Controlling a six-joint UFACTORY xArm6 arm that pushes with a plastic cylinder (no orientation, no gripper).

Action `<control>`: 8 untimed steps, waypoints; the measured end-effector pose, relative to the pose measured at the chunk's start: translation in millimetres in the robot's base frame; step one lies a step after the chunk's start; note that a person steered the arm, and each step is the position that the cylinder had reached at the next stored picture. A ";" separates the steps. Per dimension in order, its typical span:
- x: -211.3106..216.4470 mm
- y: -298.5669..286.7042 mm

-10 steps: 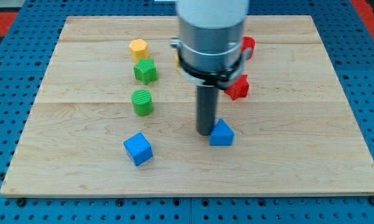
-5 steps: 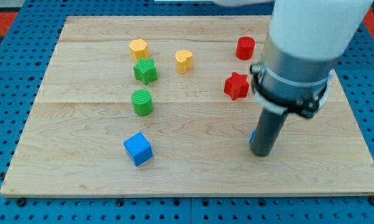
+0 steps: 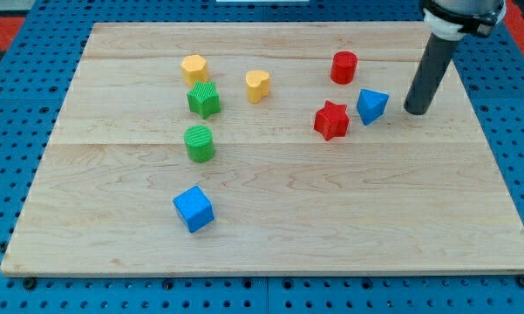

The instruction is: Separate the triangle from the blue cube

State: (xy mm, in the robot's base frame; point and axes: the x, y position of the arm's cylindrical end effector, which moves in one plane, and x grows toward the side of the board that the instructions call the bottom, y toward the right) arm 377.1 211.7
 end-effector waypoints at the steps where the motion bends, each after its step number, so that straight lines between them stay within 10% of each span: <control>1: -9.9 -20.3; 3: 54.0 25.1; 8: -11.1 -83.6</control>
State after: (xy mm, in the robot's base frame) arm 366.0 128.1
